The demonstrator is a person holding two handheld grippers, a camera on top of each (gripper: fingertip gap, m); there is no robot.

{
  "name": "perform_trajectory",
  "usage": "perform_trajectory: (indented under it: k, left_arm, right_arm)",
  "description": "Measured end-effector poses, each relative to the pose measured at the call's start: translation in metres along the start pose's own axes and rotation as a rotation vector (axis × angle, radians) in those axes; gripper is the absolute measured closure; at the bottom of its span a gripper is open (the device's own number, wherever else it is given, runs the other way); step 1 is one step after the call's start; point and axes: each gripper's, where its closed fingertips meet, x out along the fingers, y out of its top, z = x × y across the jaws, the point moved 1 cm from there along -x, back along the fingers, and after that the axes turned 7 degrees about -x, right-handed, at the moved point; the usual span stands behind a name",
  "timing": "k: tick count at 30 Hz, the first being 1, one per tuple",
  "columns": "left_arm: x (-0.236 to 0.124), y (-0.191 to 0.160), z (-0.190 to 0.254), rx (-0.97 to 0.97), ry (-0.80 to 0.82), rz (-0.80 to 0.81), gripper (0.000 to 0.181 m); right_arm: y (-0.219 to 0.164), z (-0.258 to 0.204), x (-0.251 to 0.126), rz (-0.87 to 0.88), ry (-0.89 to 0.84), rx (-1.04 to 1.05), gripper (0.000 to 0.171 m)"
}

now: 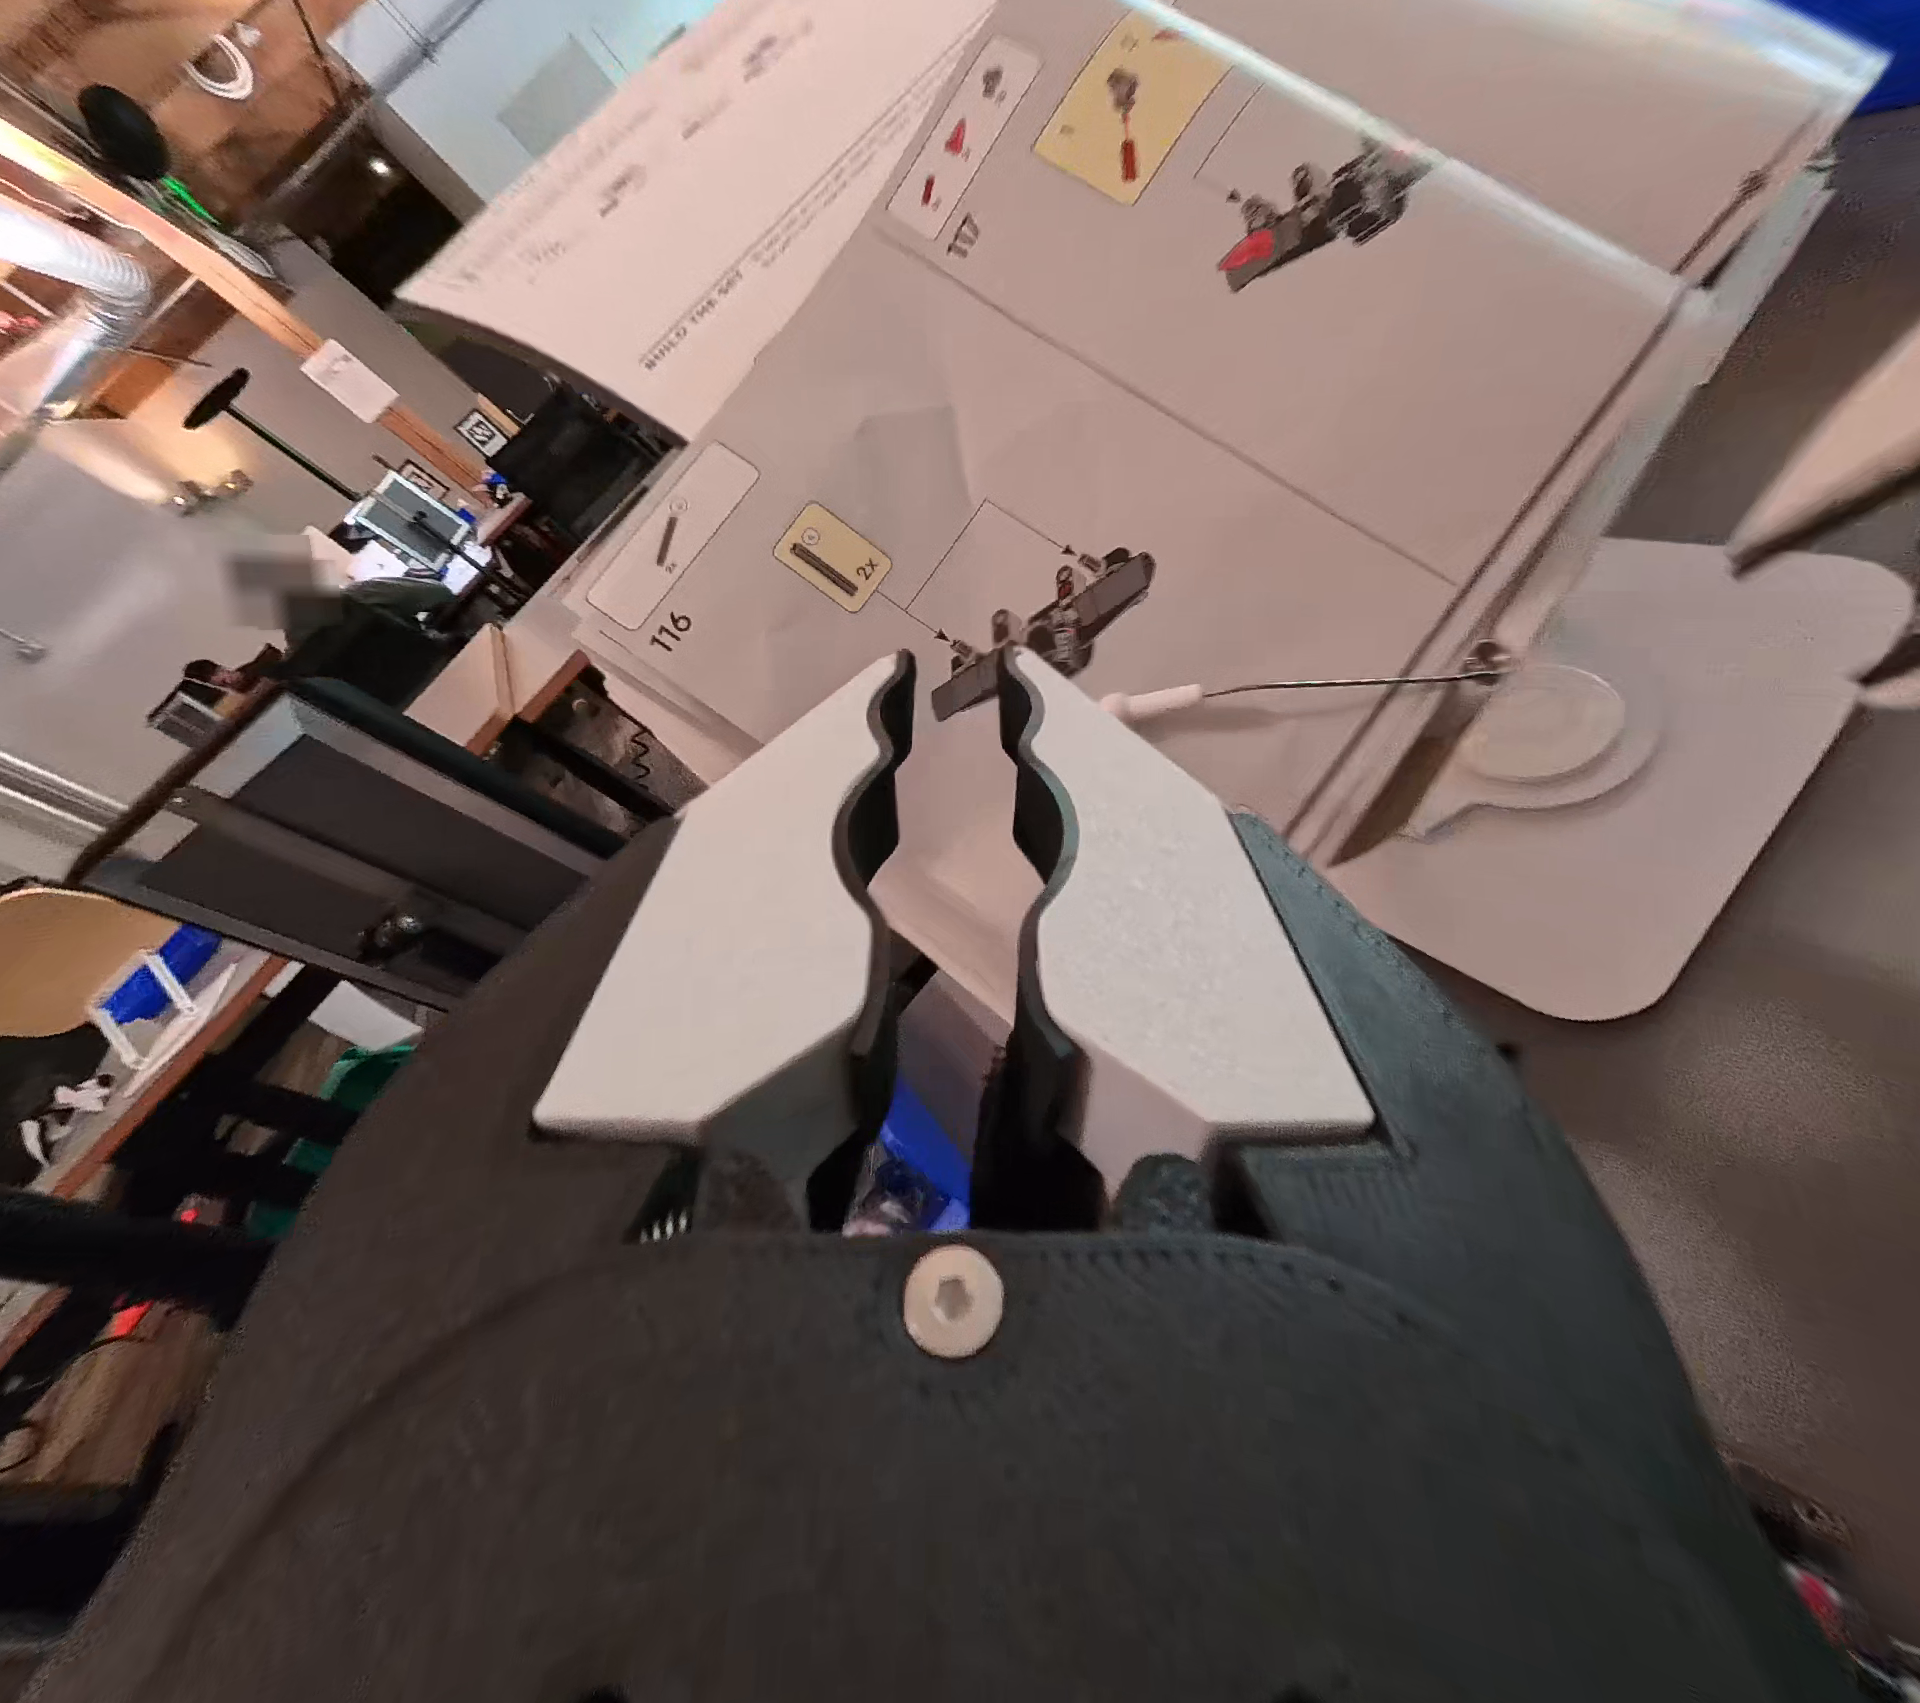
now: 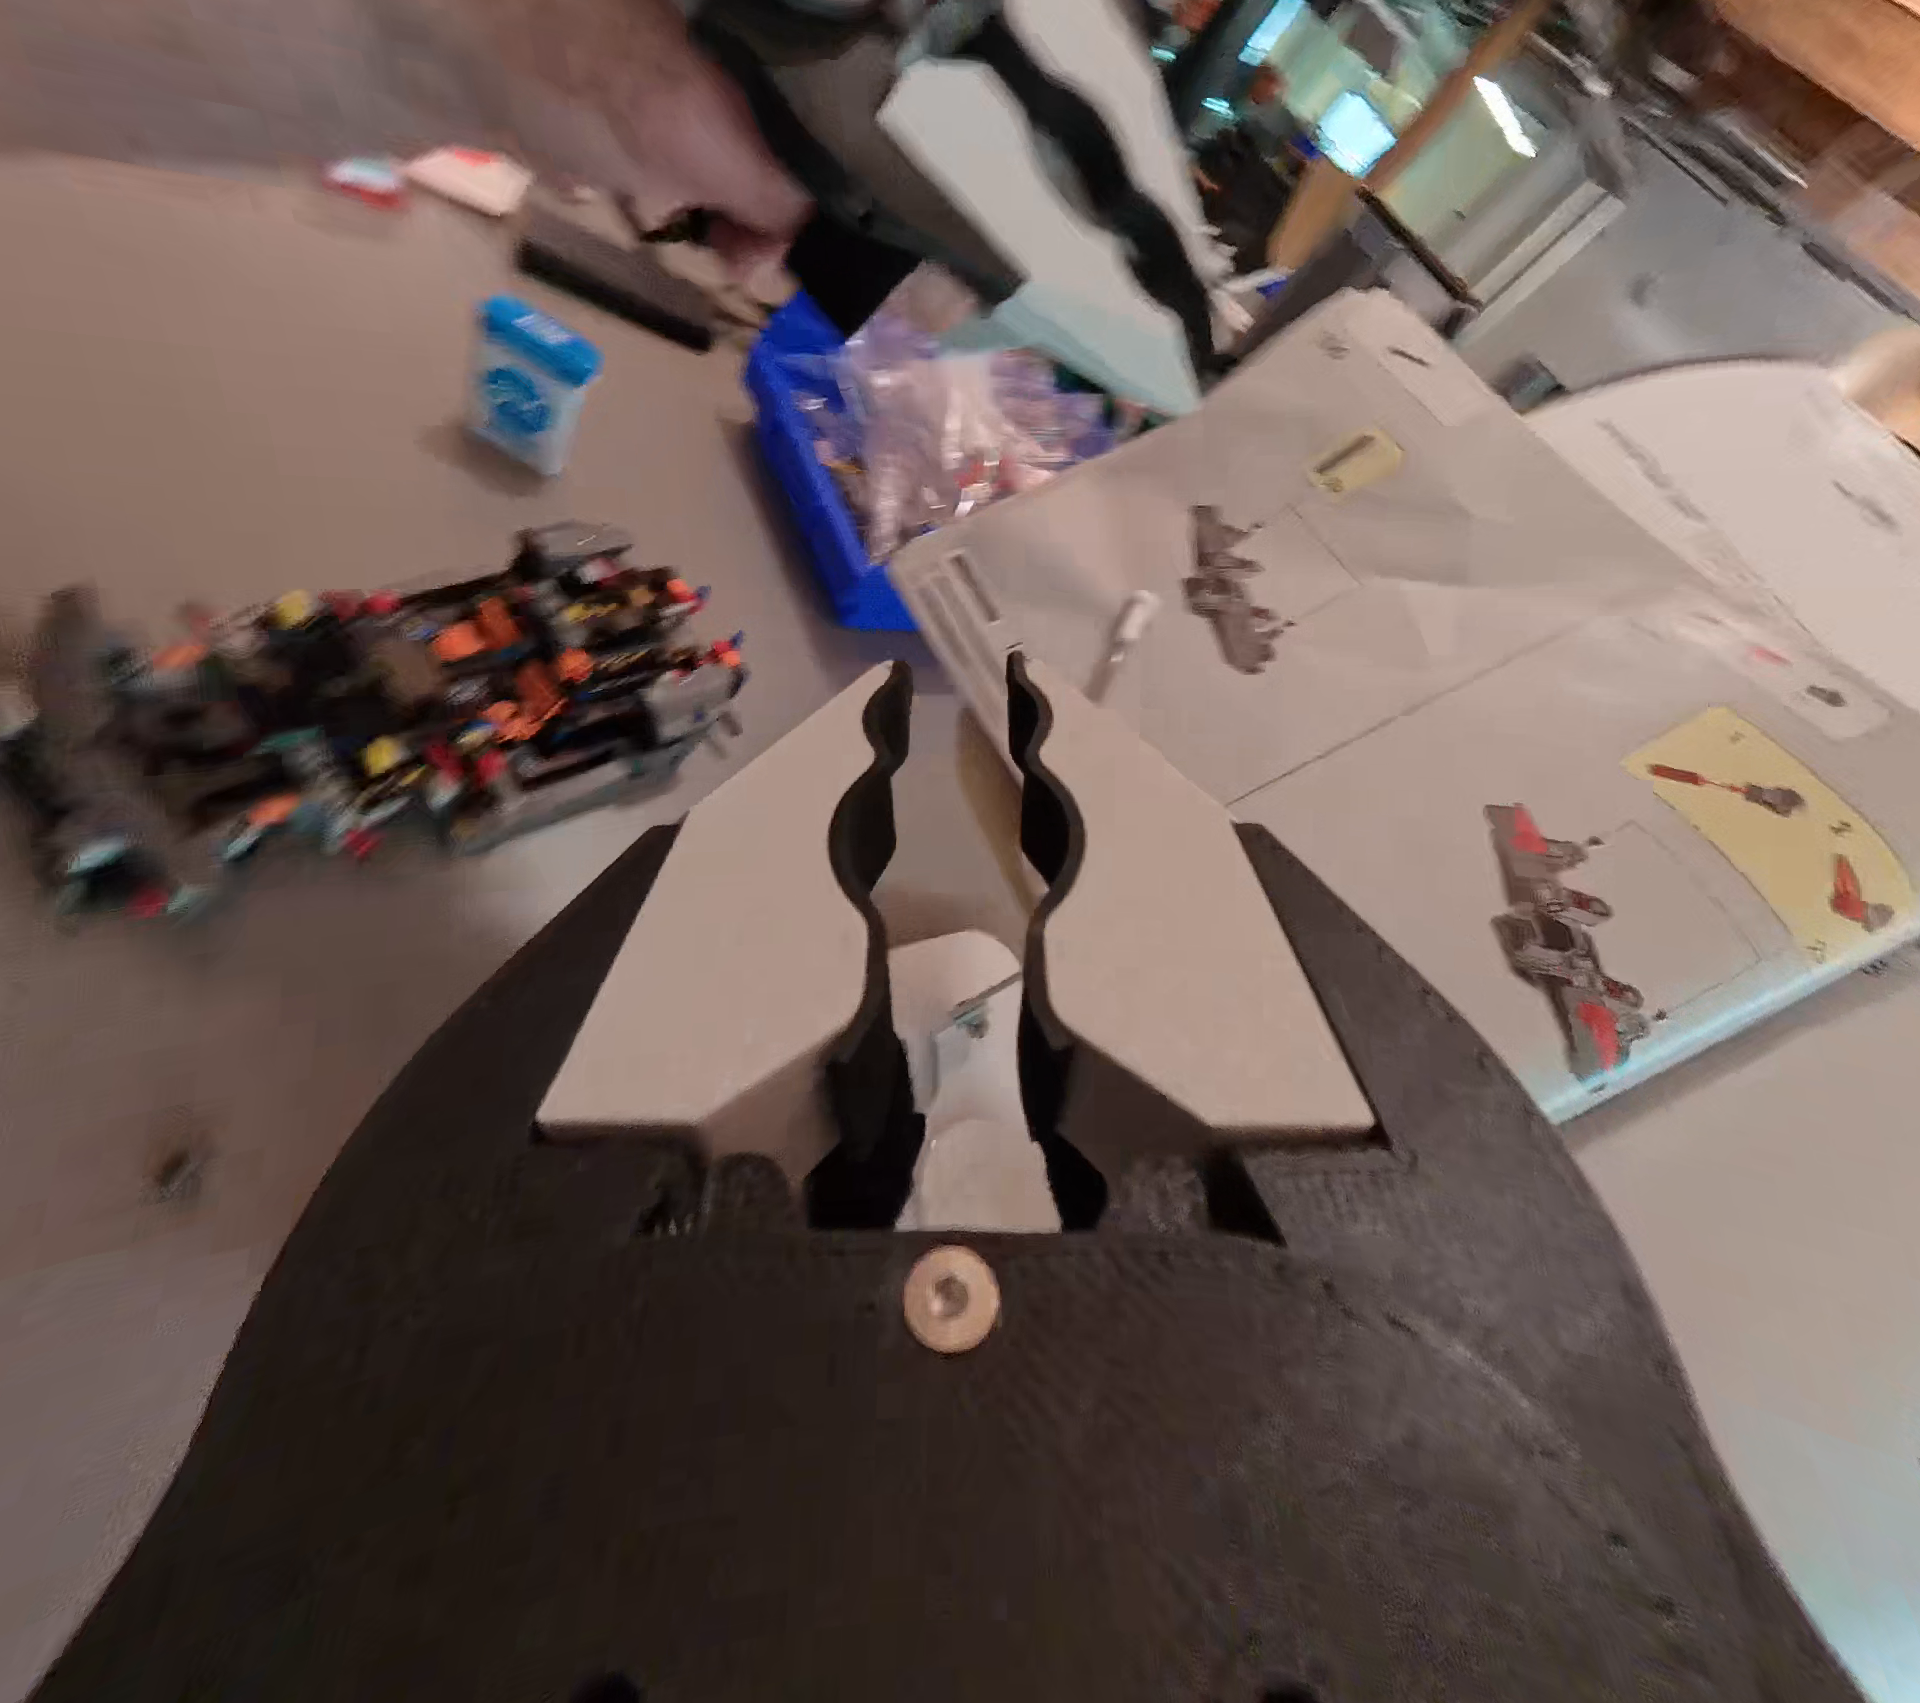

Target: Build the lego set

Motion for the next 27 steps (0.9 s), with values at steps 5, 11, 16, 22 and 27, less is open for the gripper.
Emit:
perform_trajectory:
  k: [5, 11, 16, 22, 27]
  left_arm:
    - [-0.035, 0.015, 0.049, 0.055, -0.063, -0.013, 0.160]
    - [-0.047, 0.014, 0.142, 0.126, -0.196, -0.050, 0.159]
    - [-0.047, -0.008, 0.205, 0.170, -0.258, -0.123, 0.161]
    - [-0.050, -0.019, 0.258, 0.012, -0.365, -0.141, 0.166]
    - [-0.050, -0.035, 0.302, -0.035, -0.440, -0.177, 0.170]
  right_arm:
    - [-0.032, -0.016, -0.056, -0.033, 0.017, -0.044, 0.148]
    - [-0.074, -0.010, -0.121, -0.066, -0.004, -0.041, 0.145]
    - [-0.123, -0.022, -0.166, -0.127, 0.019, 0.015, 0.143]
    - [-0.198, -0.010, -0.216, -0.272, 0.017, 0.169, 0.143]
    - [-0.254, -0.006, -0.243, -0.337, 0.071, 0.327, 0.149]
